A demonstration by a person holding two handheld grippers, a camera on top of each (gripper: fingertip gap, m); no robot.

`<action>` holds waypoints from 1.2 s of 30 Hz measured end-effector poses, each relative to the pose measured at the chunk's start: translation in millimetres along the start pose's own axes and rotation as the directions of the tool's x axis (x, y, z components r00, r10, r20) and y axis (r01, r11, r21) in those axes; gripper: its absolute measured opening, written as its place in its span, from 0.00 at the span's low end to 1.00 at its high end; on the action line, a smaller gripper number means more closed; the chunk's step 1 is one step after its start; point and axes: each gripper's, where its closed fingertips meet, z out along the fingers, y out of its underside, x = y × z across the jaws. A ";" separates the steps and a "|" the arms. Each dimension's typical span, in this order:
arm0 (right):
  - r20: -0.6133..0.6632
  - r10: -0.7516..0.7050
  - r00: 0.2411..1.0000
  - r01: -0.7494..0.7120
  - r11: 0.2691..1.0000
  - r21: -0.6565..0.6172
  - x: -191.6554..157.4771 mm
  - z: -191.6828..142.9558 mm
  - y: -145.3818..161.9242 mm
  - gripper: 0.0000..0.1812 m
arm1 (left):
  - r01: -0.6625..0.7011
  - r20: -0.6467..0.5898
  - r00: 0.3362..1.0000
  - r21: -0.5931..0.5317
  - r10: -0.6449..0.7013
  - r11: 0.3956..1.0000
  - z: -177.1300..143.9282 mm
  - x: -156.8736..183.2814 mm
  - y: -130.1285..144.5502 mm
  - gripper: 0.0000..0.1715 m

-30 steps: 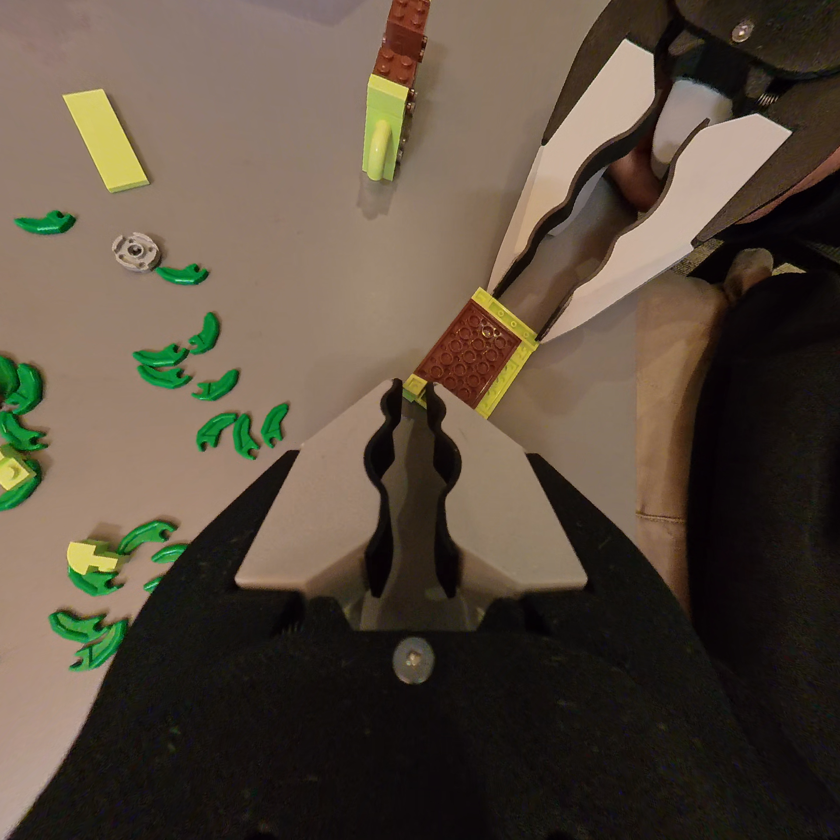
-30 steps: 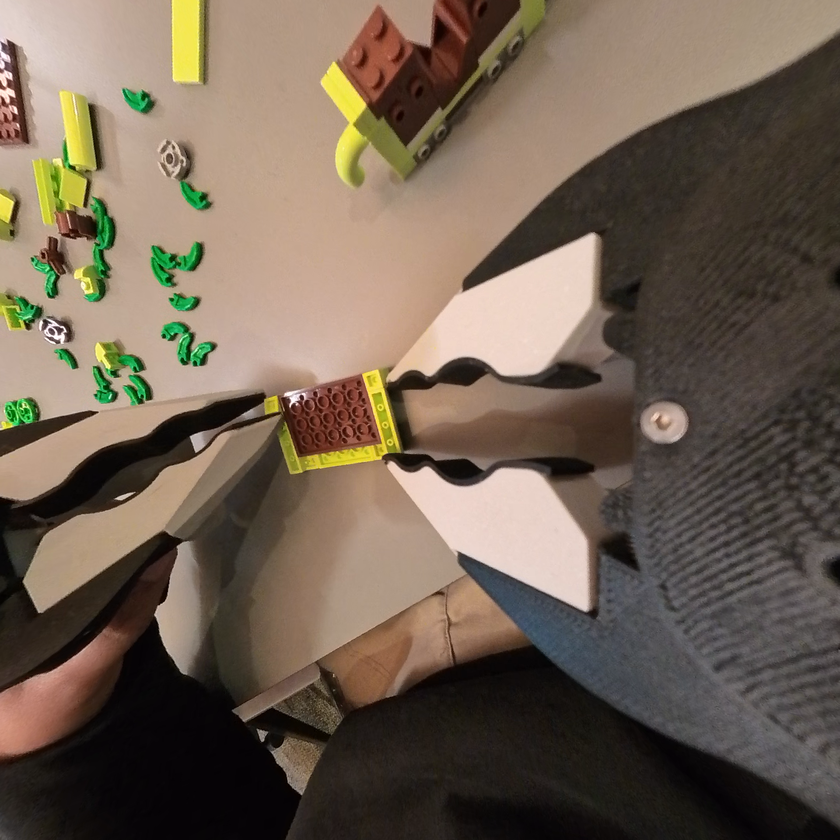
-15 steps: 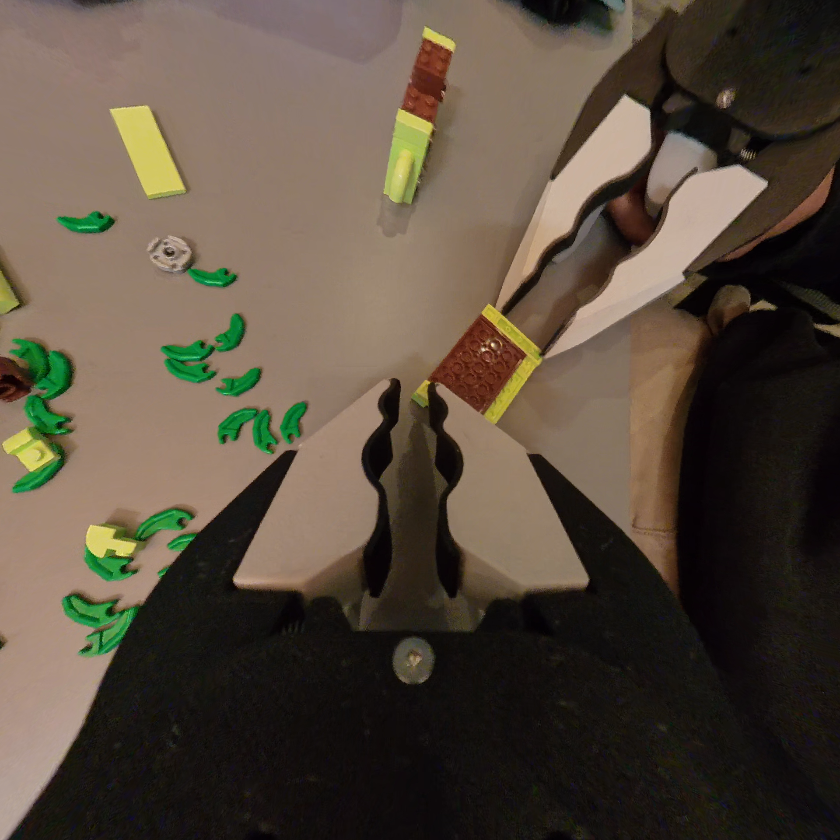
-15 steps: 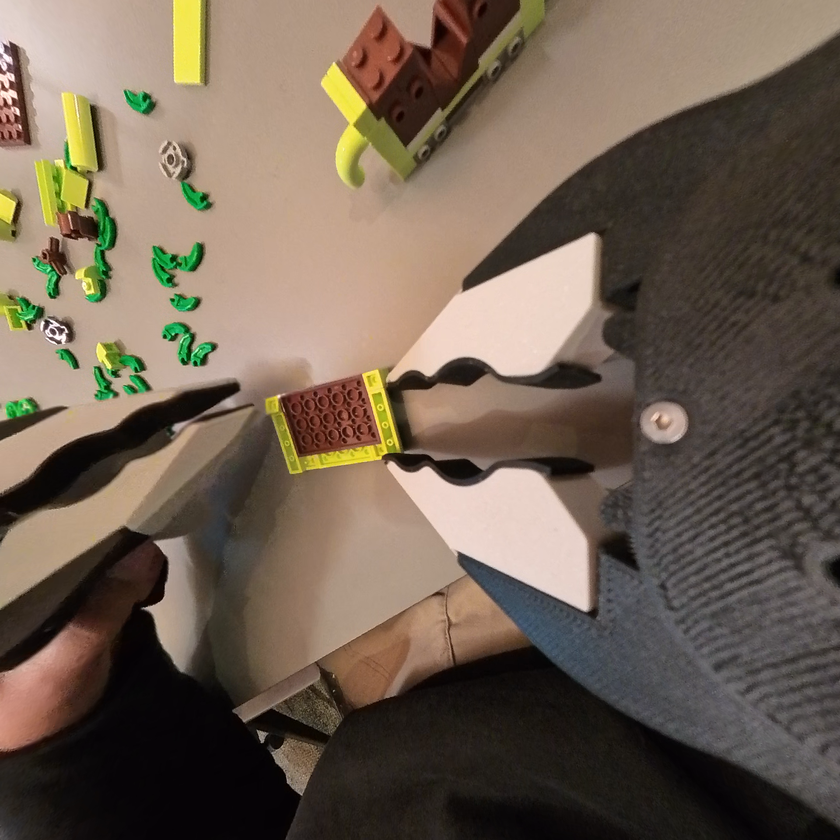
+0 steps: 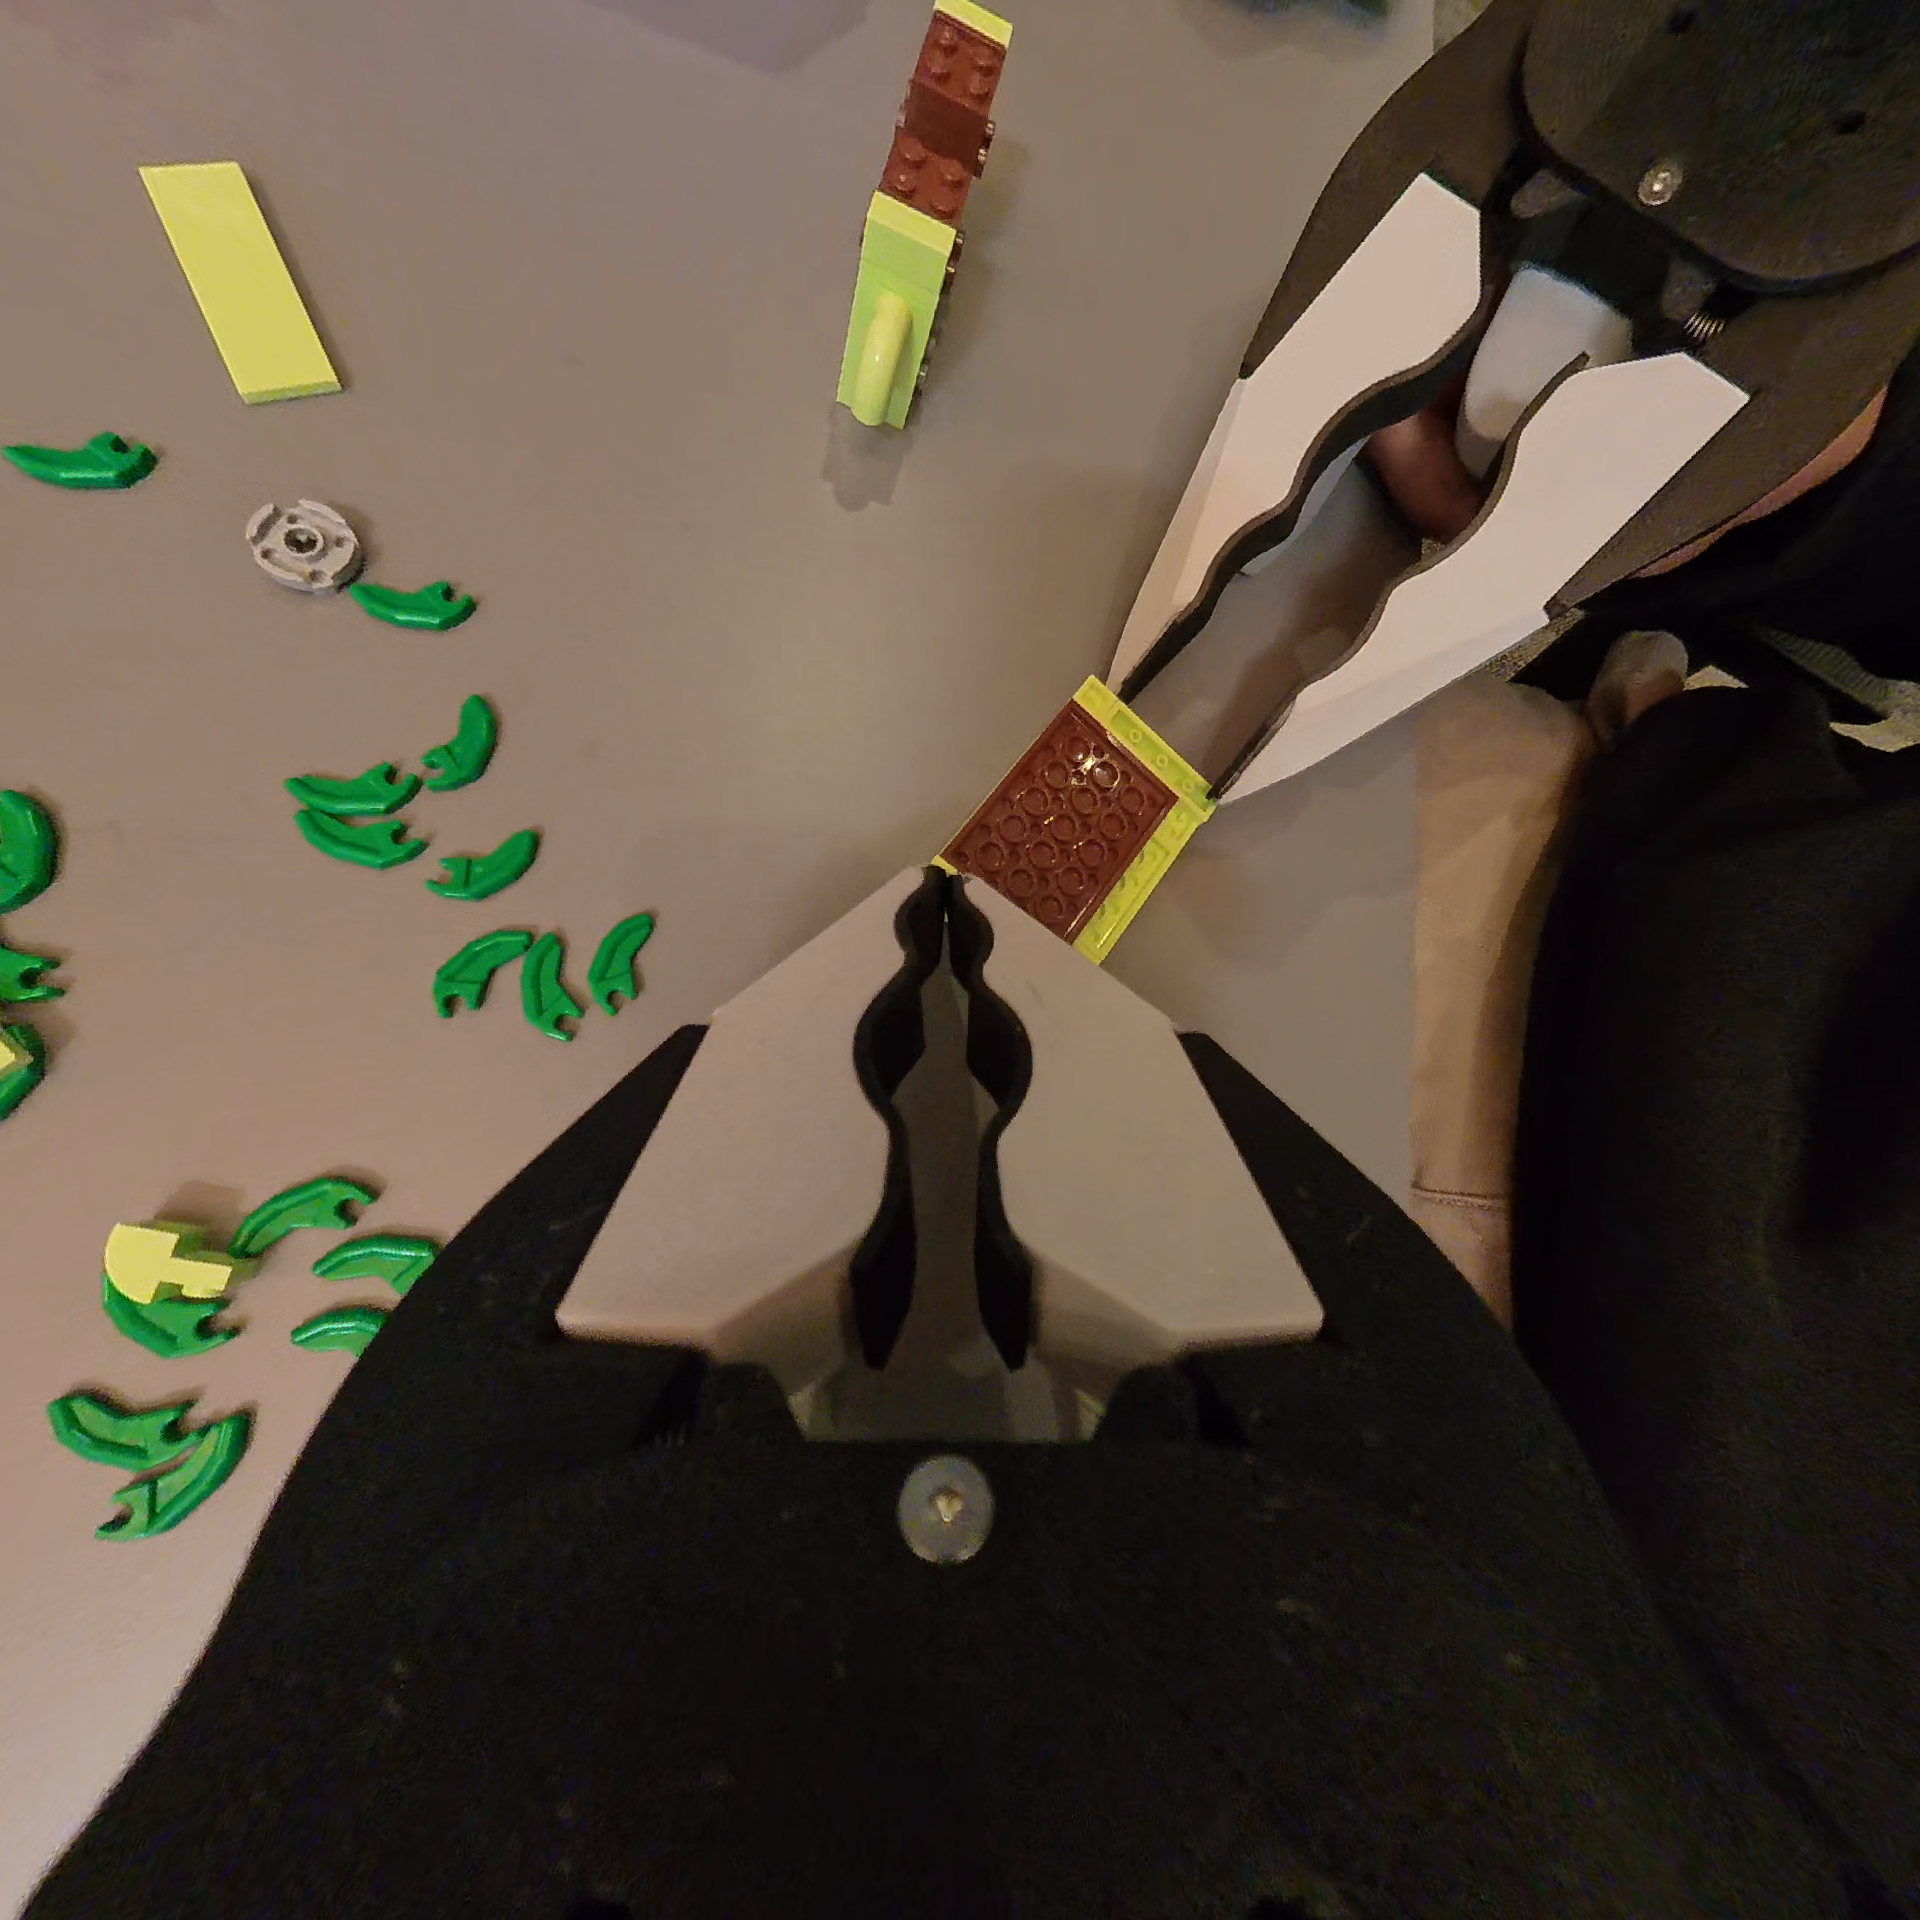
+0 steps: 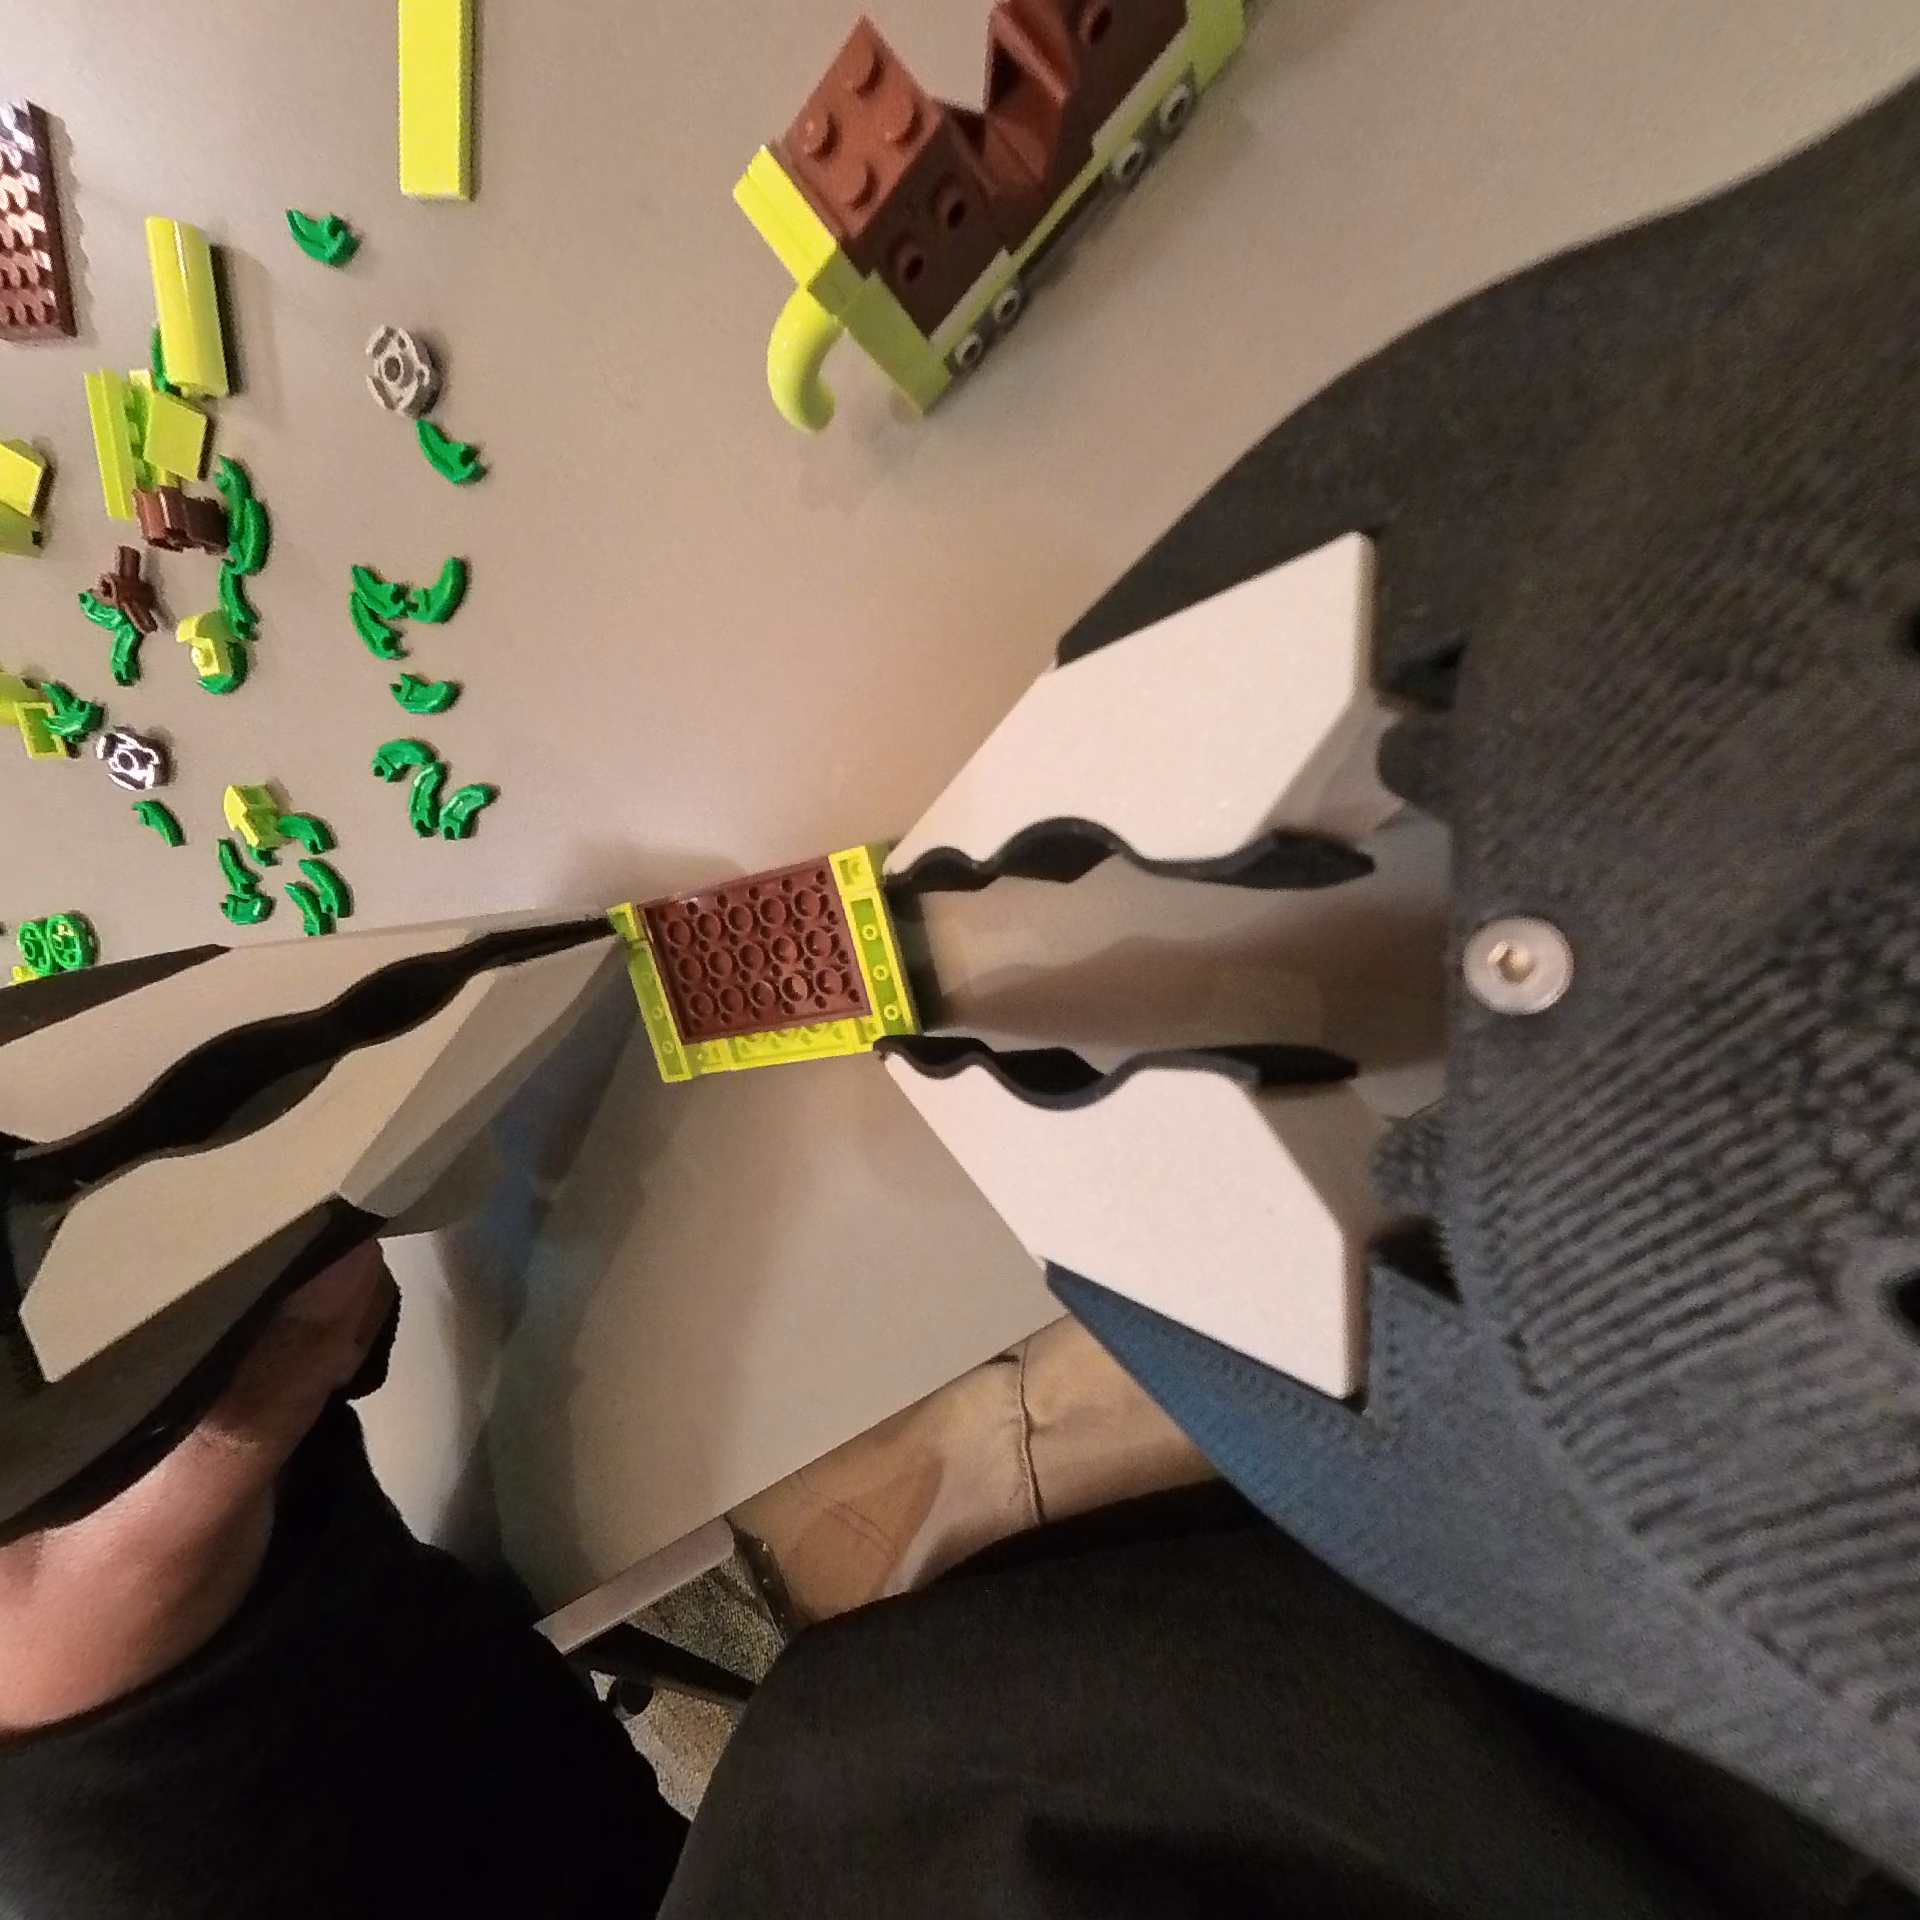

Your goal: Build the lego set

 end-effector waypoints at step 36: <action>0.006 0.008 1.000 -0.008 1.000 0.001 -0.1 0.0 -0.5 0.14 | 0.025 0.027 1.000 -0.526 -0.013 0.850 1.7 1.4 2.9 0.00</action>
